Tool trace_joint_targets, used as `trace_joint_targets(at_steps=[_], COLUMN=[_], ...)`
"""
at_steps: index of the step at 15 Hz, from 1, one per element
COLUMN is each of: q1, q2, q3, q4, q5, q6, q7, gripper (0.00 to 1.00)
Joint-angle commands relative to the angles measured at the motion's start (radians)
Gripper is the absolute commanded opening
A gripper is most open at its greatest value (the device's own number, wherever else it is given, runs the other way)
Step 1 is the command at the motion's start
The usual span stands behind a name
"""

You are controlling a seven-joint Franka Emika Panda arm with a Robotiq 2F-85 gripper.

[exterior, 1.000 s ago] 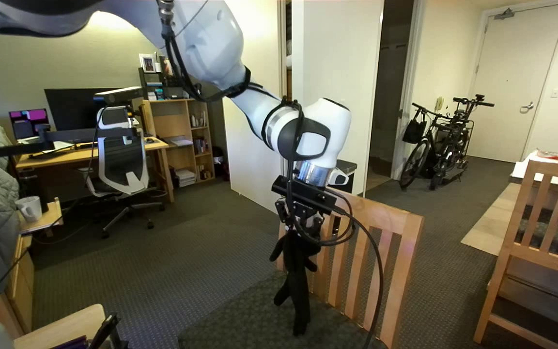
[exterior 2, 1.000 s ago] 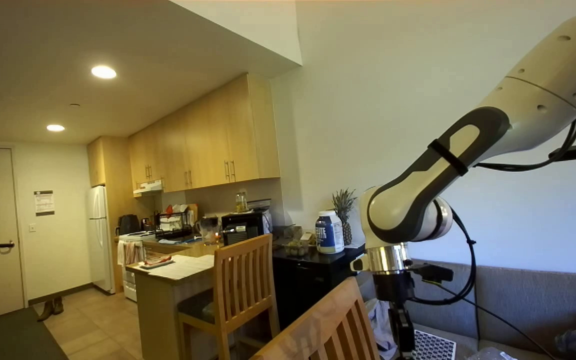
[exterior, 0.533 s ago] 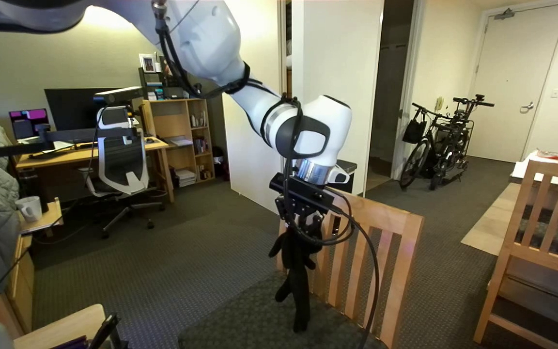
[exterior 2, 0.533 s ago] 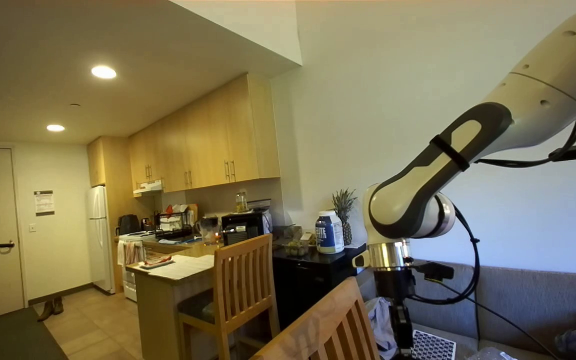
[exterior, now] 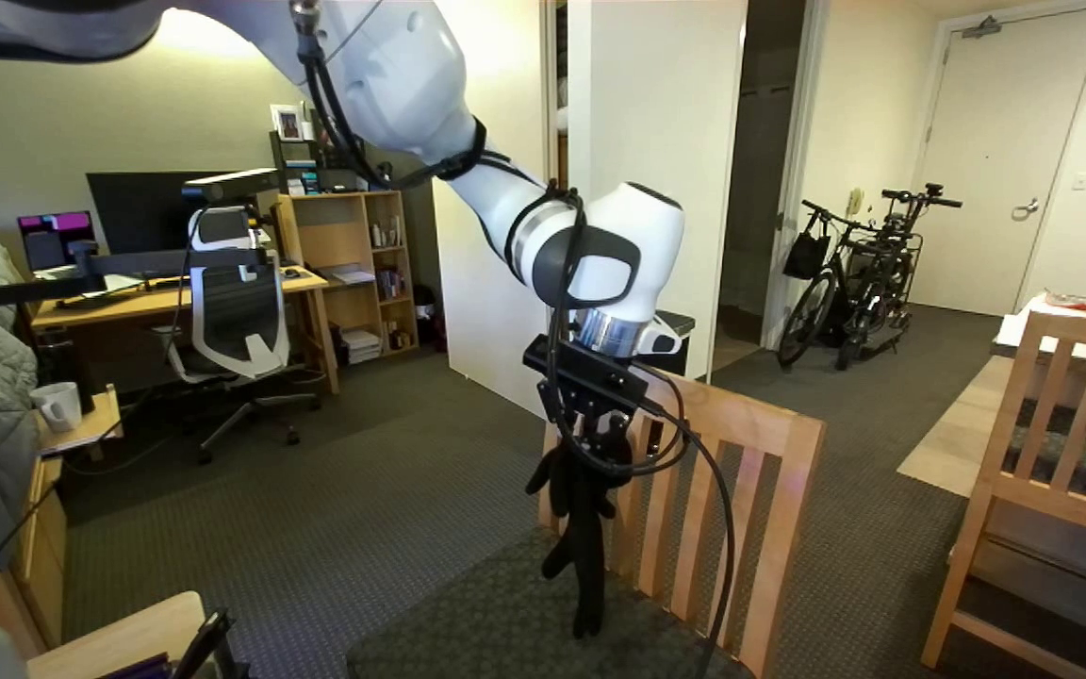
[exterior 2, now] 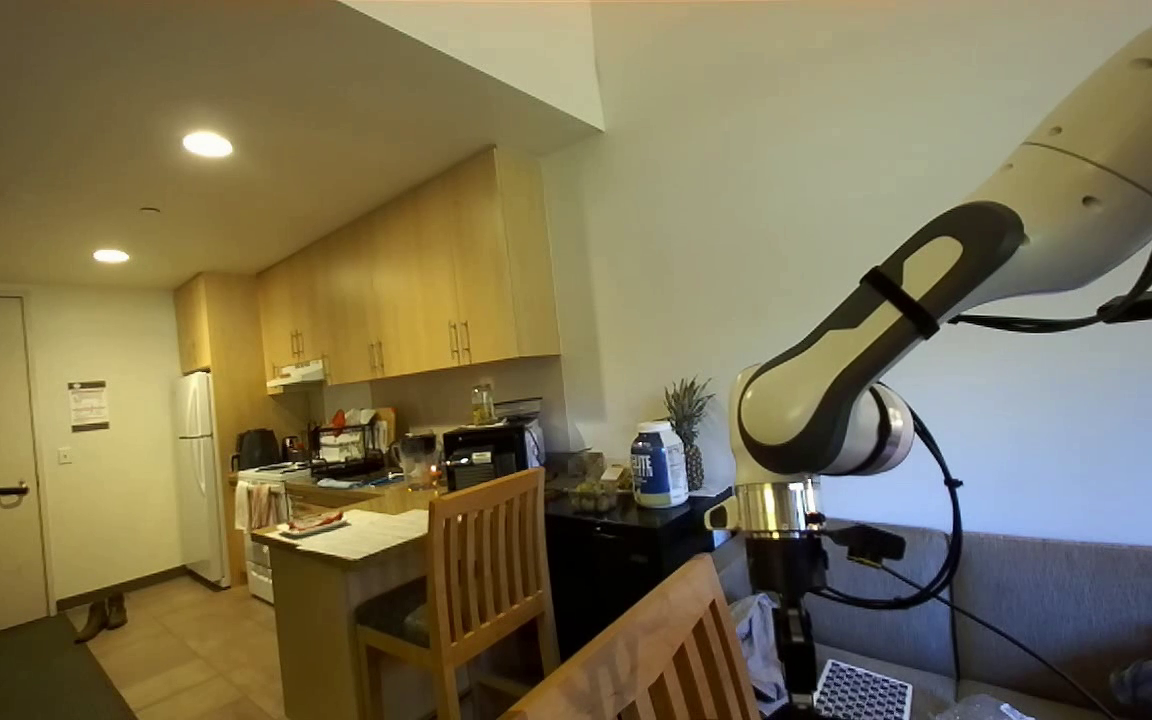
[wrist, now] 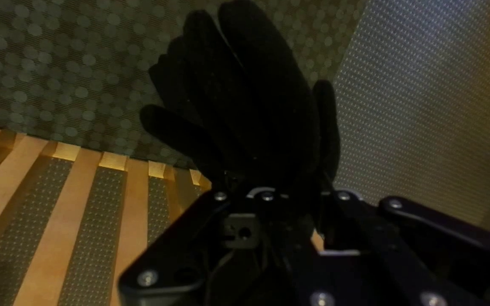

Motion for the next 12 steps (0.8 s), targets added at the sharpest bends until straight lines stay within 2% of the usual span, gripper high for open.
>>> trace_joint_targets(at_steps=[1, 2, 3, 12], q1=[0.005, 0.009, 0.000, 0.004], q2=[-0.018, -0.011, 0.001, 0.007], q3=[0.010, 0.015, 0.010, 0.017], q4=[-0.038, -0.038, -0.003, -0.010], q5=[0.014, 0.016, -0.002, -0.002], q6=[0.047, 0.050, 0.005, 0.016], q7=[0.022, 0.023, 0.003, 0.005], gripper=[0.04, 0.07, 0.08, 0.08])
